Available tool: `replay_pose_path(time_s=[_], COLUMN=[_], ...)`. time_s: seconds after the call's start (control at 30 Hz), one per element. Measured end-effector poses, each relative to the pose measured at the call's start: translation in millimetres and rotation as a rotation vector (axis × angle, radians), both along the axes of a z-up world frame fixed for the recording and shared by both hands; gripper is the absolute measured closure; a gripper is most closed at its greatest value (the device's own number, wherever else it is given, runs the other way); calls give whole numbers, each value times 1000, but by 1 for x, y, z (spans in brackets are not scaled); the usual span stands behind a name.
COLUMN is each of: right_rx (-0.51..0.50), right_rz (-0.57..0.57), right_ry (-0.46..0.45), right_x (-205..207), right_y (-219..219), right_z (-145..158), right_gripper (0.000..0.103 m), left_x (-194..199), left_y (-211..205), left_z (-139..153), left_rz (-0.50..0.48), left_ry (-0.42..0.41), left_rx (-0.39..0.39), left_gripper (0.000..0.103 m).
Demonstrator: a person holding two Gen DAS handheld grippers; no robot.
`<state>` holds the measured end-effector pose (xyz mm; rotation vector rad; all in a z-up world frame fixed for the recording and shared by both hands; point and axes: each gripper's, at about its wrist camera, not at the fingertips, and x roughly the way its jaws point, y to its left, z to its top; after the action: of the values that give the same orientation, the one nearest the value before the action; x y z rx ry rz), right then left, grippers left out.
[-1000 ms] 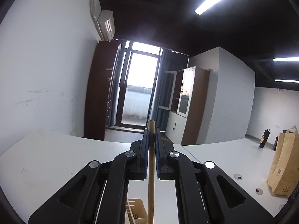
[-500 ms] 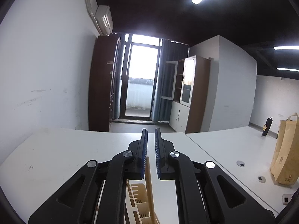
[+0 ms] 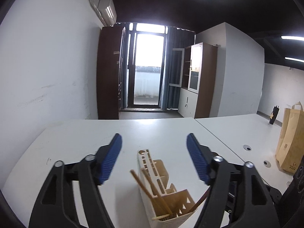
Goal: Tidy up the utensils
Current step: 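Open both tools to release the chopsticks into the holder, then grasp a light chopstick with the left tool while the right tool grasps a brown one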
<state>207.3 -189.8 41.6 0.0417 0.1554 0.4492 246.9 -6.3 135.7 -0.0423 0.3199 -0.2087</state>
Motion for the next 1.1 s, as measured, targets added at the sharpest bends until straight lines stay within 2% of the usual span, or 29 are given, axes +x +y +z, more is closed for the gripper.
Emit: replay_pose_path(time_s=[0.07,0.13,0.2,0.3,0.4,0.5,0.67,0.83,0.87,0.9,0.93,0.97,1.0,1.1], right_rx=[17,29,38,35,3,-14,-44,-127,-160,-201,-241,-279,-313,-367], right_rz=[-10,-18,-36,-49,-69,-76,-43,49,57,66,76,80,78,66], right_ry=[-9,-23,-39,-44,-15,44,184,369,403,442,476,506,529,581], right_x=[-3,-8,-17,-34,-47,-49,-38,-9,-6,0,6,12,19,36], right_y=[-1,-5,-9,-15,-15,-14,-3,27,37,46,56,65,73,89], right_z=[5,9,14,14,5,-11,-50,-94,-104,-113,-121,-129,-136,-153], right_gripper=[50,47,35,27,19,19,19,19,26,47,58,75,84,85], left_x=[-14,-28,-41,-54,-60,-57,-38,-18,-12,-8,-4,-2,-2,-1], left_y=[20,42,66,102,135,158,168,162,162,164,166,167,167,172], left_z=[4,5,2,-16,-48,-87,-163,-221,-229,-235,-240,-243,-244,-247], left_rz=[40,82,118,149,167,178,110,50,45,36,26,20,15,10], left_ry=[-3,9,36,114,208,309,503,576,597,617,632,642,641,637], left_rx=[-12,-19,-25,2,31,65,137,247,247,235,223,215,212,212], left_gripper=[12,6,6,6,6,6,6,8,13,17,21,22,22,22])
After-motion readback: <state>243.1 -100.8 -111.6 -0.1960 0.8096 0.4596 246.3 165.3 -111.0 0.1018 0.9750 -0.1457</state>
